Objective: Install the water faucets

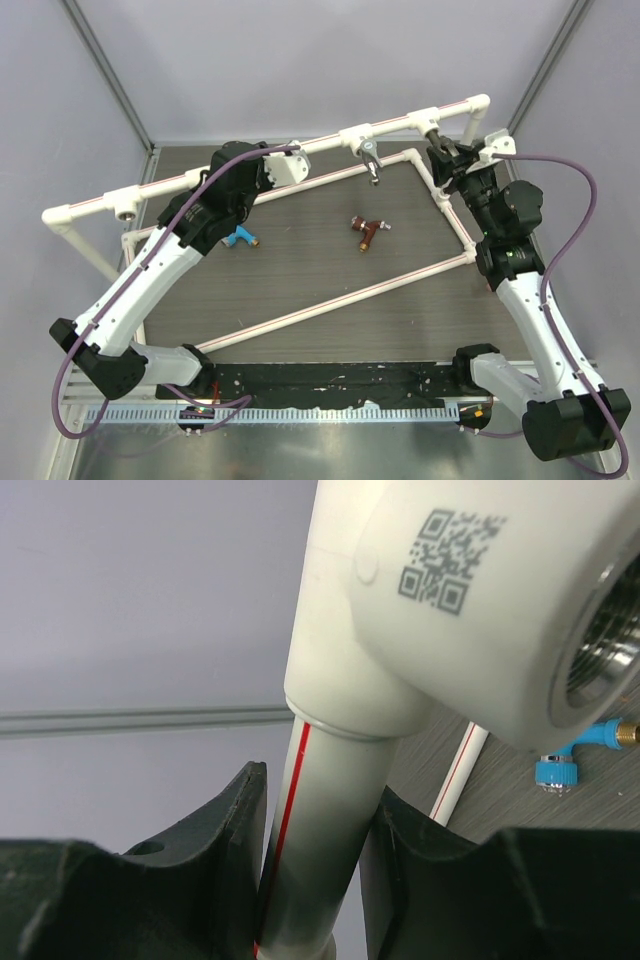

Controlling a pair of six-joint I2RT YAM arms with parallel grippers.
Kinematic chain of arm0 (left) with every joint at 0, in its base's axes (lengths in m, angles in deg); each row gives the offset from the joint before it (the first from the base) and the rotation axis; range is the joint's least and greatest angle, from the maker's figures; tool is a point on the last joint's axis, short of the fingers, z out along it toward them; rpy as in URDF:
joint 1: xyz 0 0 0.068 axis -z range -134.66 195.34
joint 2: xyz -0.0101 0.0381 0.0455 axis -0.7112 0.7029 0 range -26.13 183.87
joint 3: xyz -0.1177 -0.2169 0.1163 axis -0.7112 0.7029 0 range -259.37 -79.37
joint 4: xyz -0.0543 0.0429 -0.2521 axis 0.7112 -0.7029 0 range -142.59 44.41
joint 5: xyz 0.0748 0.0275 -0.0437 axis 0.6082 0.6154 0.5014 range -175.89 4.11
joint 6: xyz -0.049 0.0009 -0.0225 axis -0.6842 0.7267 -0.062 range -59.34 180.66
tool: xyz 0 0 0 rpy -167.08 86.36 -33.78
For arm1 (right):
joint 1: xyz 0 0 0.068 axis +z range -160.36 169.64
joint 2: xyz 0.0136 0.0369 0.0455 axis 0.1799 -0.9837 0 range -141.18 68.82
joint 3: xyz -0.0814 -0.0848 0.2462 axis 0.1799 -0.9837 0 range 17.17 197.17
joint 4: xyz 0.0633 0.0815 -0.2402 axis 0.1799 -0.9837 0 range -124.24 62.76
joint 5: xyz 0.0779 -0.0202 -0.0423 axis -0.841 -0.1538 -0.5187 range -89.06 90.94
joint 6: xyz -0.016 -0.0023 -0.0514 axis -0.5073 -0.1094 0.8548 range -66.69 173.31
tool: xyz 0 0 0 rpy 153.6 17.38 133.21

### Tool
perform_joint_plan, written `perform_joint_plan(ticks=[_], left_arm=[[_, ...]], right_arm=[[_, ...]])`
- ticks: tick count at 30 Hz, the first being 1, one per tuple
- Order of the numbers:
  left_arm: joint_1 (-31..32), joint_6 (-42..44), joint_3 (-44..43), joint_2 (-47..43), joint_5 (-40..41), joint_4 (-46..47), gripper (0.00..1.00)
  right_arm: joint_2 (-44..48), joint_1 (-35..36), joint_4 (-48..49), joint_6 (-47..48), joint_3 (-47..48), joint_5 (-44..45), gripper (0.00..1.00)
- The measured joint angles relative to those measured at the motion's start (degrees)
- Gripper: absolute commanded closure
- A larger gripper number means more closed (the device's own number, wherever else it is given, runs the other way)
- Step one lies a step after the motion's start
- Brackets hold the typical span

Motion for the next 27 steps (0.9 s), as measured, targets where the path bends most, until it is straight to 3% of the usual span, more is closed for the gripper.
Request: perform_joint_plan(ticks=[5,15,20,21,27], left_arm=[[0.0,0.0,0.0,0.0,0.0,0.2,1.0],[0.0,0.0,0.0,0.0,-0.1,0.2,1.0],[0.0,0.0,0.0,0.0,-0.1,0.2,1.0],[0.0,0.0,0.0,0.0,-0.1,0.2,1.0],[0.2,0.0,0.0,0.0,-0.1,0.0,1.0]], right_arm=[[-0.1,0.0,1.7,-13.4,-0.1,5.3,0.98],[-0.1,-0.6,2.2,-47.0,-1.9,16.9,0.99],[-0.3,-2.0,4.2,-61.2,-4.0,18.1,0.76],[-0.3,-2.0,4.2,-62.1,-4.1,18.2,0.66],[1.7,-2.1,1.4,-59.6,-4.1,20.3,0.45]])
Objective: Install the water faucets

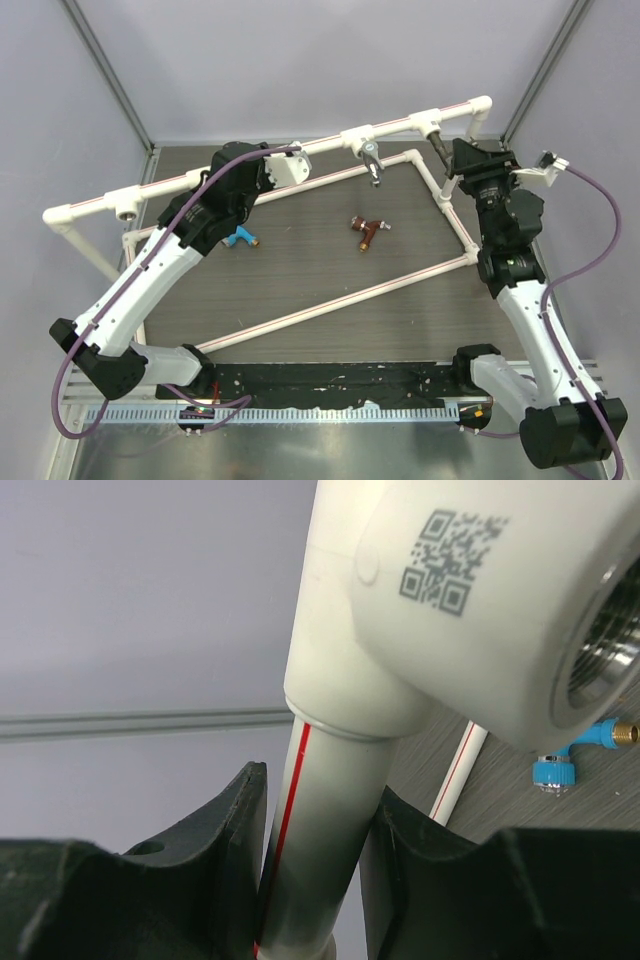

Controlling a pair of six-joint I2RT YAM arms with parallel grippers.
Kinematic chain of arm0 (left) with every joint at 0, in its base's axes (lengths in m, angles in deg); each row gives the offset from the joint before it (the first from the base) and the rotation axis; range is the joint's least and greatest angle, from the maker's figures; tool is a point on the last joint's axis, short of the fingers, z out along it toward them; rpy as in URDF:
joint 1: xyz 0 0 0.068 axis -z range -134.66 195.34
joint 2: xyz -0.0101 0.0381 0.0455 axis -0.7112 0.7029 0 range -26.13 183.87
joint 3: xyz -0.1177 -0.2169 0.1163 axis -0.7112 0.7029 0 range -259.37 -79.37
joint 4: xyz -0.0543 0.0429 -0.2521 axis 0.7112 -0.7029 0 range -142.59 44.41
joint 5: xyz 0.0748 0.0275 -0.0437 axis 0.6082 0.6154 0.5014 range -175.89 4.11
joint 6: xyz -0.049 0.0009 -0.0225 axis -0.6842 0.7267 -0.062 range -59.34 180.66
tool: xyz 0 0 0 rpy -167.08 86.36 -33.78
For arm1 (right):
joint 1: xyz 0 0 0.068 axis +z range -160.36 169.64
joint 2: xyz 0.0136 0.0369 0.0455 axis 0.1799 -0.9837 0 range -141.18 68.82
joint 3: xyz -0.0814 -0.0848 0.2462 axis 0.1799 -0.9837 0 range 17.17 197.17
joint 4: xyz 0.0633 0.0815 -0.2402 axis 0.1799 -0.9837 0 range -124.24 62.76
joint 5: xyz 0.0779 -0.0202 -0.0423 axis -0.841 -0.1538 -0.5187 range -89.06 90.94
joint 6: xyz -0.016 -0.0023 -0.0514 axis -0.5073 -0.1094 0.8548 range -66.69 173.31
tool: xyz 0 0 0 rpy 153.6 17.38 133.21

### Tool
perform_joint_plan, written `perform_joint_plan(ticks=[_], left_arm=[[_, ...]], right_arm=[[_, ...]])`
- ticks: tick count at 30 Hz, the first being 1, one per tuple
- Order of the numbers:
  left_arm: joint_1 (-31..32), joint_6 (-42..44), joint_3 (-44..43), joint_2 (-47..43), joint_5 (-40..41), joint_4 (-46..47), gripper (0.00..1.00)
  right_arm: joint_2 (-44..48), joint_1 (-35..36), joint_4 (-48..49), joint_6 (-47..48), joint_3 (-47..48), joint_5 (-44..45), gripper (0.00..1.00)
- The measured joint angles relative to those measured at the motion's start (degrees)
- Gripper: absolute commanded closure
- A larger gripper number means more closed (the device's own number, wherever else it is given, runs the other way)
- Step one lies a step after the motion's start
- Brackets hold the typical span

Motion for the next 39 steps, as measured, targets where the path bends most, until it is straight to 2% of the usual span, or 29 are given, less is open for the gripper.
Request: perform_joint_plan(ticks=[3,9,18,23,28,39], left_arm=[[0.0,0.0,0.0,0.0,0.0,0.0,1.0],[0.0,0.0,0.0,0.0,0.0,0.0,1.0],[0.0,0.0,0.0,0.0,0.0,-0.1,1.0],[0.0,0.0,0.0,0.0,0.0,-0.1,1.0],[0.1,0.0,0.0,0.0,0.0,-0.1,1.0],[0.2,0.0,0.0,-0.1,0.0,-0.2,1.0]], right_arm=[[2.9,-0.5,-2.5,4.3,0.0,3.5,0.4],[8.8,-0.6,-6.7,15.2,0.3,9.3,0.4],[4.7,-0.6,-11.0,31.0,9.7,9.0,0.41],[1.1,-0.6,-11.7,34.9,14.1,6.4,0.41],[-1.7,-0.6,-13.1,36.7,14.6,6.0,0.42],[-3.5,-1.9,-14.1,37.4,8.4,9.3,0.46]])
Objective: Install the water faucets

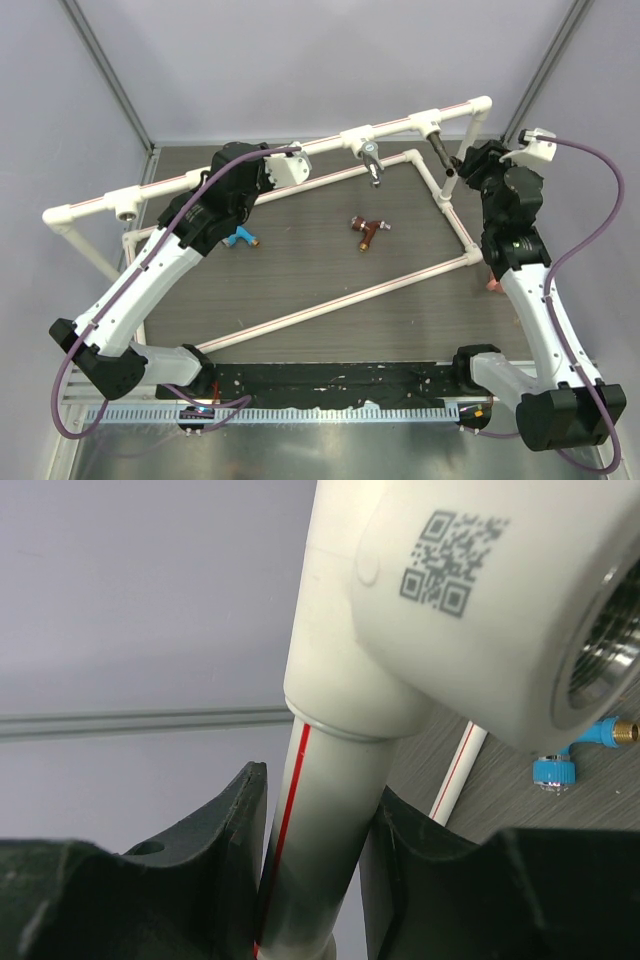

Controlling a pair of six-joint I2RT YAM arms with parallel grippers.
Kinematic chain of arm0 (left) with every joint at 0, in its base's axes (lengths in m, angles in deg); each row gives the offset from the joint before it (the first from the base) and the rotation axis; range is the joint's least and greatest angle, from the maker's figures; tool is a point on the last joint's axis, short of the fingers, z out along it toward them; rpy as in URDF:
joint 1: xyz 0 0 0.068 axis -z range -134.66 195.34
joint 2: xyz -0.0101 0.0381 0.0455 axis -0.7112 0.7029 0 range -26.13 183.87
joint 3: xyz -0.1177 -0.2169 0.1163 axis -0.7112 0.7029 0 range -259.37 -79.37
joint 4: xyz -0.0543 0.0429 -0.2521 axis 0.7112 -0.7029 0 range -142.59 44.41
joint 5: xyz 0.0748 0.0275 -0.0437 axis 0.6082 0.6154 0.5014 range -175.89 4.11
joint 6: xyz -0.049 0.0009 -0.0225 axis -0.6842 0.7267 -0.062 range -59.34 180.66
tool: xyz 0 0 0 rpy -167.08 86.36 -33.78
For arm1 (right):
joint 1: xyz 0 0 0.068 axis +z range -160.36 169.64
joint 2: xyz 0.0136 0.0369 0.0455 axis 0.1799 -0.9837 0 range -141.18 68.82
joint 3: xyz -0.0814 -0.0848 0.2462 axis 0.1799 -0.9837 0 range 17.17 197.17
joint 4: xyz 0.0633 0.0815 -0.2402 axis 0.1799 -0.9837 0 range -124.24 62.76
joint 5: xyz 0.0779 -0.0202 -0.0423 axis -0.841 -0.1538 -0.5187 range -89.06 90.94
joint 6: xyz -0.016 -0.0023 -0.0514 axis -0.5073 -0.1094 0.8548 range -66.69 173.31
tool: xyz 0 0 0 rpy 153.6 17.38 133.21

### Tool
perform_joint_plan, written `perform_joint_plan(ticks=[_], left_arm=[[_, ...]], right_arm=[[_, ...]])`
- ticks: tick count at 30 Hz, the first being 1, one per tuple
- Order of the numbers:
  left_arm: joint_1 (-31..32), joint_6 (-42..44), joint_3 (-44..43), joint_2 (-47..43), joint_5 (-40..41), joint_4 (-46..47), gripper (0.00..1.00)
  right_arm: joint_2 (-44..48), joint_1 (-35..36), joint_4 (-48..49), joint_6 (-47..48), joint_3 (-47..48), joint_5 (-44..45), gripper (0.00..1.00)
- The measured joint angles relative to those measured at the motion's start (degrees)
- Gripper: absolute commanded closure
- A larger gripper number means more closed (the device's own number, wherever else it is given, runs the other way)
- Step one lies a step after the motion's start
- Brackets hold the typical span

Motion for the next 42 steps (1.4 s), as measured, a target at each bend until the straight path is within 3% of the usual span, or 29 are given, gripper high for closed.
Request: perform_joint_plan(ticks=[4,16,21,35,42], left_arm=[[0.0,0.0,0.0,0.0,0.0,0.0,1.0],[-0.2,0.0,0.0,0.0,0.5,0.0,1.0],[-0.3,0.0,0.0,-0.3,0.4,-0.2,1.0],[0.5,-0.1,0.1,-0.9,-0.6,-1.3,1.0],[0.5,-0.1,0.1,-0.9,-0.6,-1.3,1.0]], right_arm=[[-1.6,-0.2,-1.6,-1.2,-1.5,-3.3,0.47],[-2.4,-2.0,1.7,-11.2,-6.0,-24.3,0.46],[-1.7,-2.3,2.4,-13.3,-7.0,-26.1,0.46],[13.7,-0.7,-6.6,6.5,-5.8,-15.7,0.44],[16.3,-0.3,-8.1,18.1,-1.2,-19.1,0.44]])
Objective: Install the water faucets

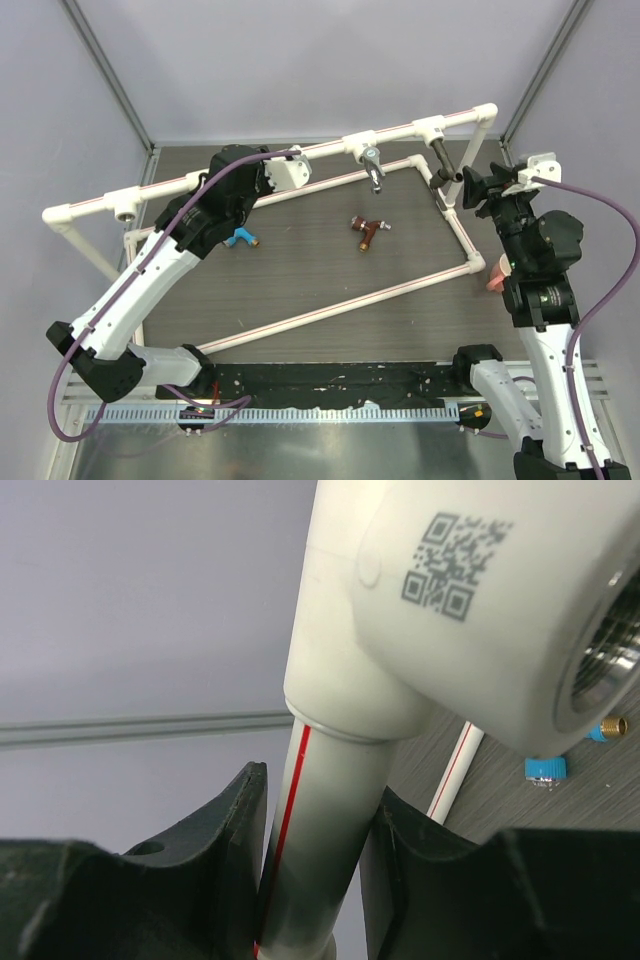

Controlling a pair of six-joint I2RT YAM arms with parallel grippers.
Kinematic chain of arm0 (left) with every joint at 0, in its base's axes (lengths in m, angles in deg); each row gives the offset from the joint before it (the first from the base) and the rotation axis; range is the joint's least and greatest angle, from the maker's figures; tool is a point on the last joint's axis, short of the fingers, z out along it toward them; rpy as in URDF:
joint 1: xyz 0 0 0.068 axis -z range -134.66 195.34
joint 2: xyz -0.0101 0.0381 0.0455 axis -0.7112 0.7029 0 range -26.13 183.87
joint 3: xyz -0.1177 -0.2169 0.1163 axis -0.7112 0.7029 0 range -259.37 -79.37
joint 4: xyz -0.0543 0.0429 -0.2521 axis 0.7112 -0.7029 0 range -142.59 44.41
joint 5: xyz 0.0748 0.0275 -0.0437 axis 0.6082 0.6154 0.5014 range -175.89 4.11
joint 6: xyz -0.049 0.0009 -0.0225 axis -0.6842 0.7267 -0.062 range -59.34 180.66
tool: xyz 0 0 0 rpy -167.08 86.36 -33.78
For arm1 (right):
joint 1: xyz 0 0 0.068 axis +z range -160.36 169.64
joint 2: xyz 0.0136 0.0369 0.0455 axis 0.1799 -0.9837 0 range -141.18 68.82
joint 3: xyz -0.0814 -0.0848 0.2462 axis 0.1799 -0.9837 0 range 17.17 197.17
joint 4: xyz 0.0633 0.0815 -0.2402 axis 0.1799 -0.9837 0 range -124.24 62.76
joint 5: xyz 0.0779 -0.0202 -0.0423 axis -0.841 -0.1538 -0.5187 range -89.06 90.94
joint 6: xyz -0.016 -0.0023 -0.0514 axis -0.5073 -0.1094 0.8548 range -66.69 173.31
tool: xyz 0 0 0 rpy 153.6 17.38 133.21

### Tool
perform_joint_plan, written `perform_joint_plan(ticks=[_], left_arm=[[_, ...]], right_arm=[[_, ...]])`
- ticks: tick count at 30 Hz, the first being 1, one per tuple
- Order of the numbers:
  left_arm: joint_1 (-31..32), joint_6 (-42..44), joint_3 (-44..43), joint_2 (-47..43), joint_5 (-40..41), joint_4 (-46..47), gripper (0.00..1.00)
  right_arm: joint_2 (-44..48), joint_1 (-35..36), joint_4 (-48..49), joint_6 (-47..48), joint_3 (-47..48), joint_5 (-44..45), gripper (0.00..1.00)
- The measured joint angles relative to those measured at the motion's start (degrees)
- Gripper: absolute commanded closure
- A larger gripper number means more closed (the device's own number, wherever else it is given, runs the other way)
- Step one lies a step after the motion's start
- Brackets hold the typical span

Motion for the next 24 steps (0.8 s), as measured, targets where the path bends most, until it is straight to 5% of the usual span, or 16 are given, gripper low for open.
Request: perform_joint_plan(ticks=[10,24], left_arm=[[0.0,0.0,0.0,0.0,0.0,0.0,1.0],[0.0,0.0,0.1,0.0,0.0,0.0,1.0]], right_arm=[[0.4,0.3,0.5,-0.8,0.2,-11.3,0.43],[5.4,0.2,29.3,-27.4,-20.3,-9.7,0.43]])
